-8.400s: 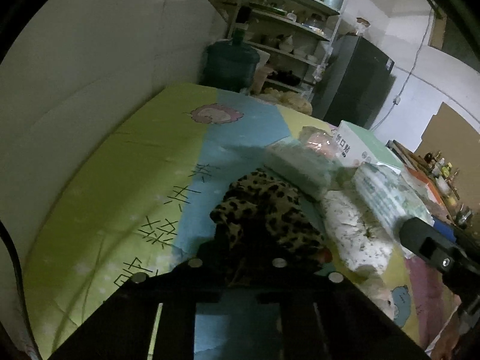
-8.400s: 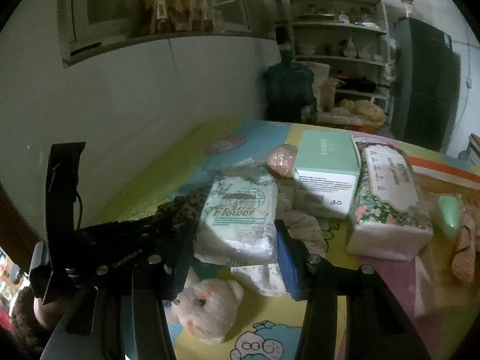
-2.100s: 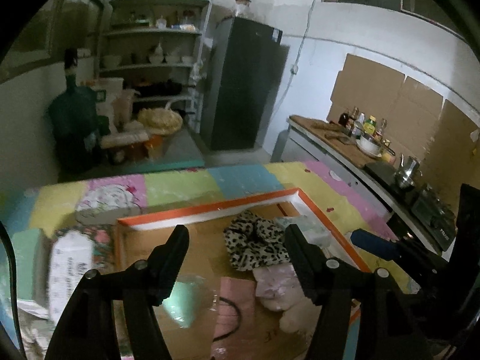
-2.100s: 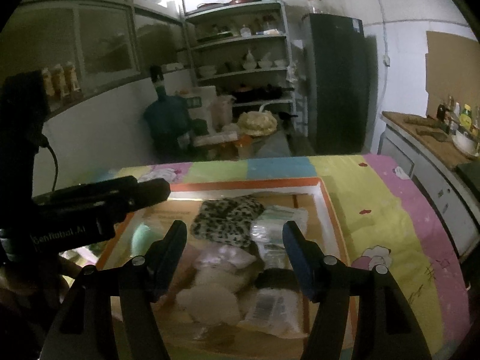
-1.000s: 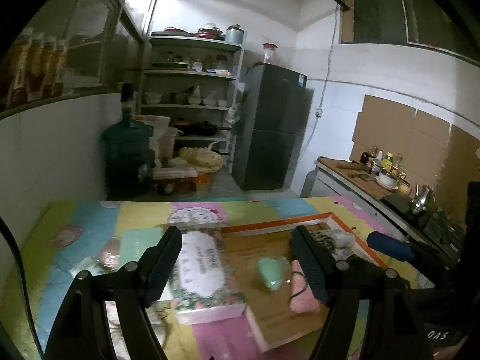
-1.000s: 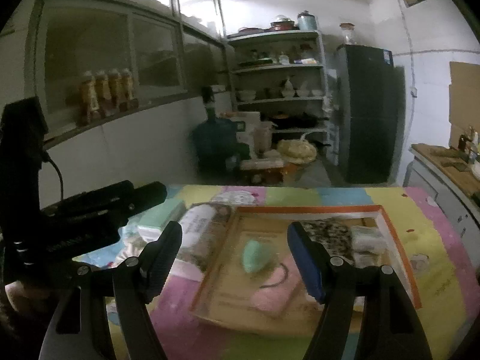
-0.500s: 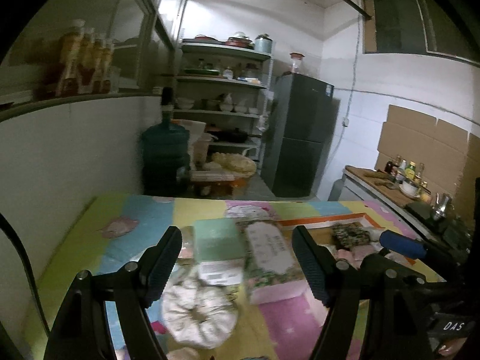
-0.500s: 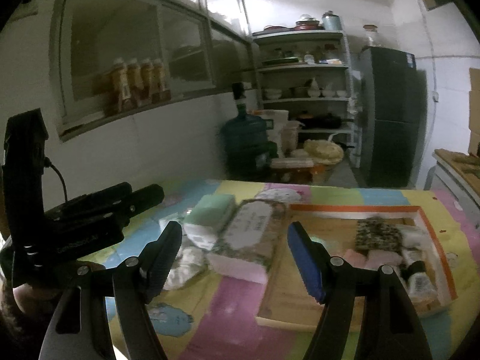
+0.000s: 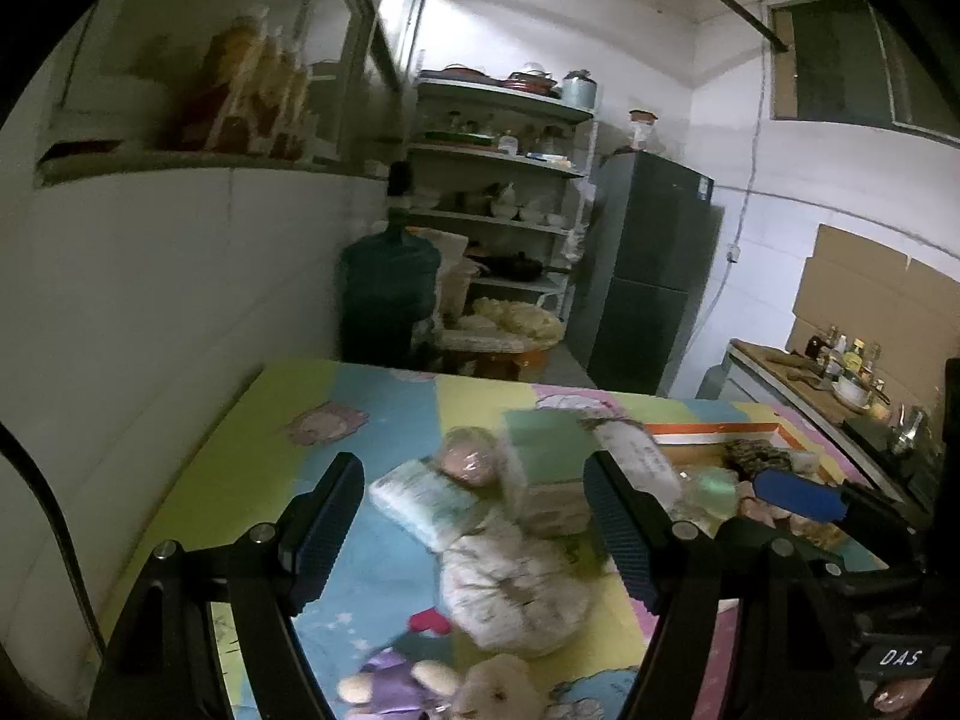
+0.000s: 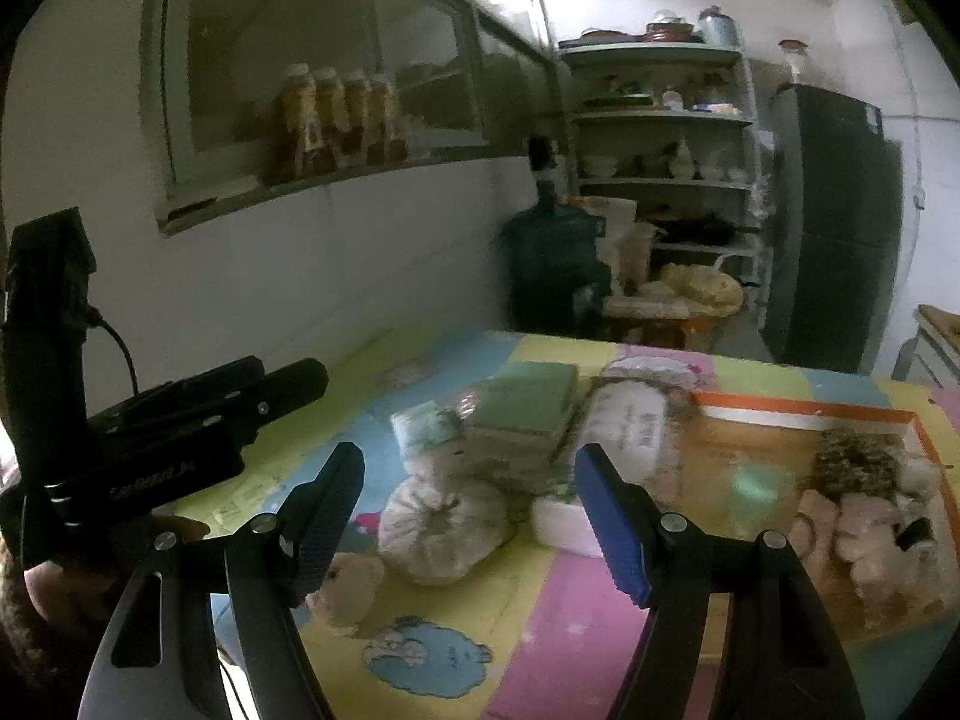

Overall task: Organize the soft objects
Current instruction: 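Move both grippers back over the pile of soft items, then grasp the white plush bunny with the right gripper and lift it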

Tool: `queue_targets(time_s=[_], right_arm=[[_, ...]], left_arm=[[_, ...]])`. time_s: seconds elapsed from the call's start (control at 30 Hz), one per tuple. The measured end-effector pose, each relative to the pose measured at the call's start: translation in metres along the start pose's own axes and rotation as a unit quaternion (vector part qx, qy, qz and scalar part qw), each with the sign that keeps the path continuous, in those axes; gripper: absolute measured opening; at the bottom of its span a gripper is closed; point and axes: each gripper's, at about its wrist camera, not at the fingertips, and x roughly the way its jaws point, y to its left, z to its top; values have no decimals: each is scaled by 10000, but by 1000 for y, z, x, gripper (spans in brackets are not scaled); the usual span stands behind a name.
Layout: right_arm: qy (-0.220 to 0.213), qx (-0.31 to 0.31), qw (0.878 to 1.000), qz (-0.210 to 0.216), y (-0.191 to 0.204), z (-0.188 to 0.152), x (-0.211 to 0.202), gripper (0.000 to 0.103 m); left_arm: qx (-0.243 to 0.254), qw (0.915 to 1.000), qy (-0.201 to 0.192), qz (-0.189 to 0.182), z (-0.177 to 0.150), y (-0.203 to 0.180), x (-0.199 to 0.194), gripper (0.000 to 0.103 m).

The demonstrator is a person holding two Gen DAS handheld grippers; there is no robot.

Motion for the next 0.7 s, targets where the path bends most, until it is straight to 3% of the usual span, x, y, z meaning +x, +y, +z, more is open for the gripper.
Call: queue_targets(time_s=[0.47,0.7], right_arm=[[364,-133,9990,227,33,-20,33,74],[820,-654,9917,750,65,-46,59,74]], left_arm=[[28,9995,260,-193,-39,55,-7,75],[-46,9997,258,29,-54,77,-14,75]])
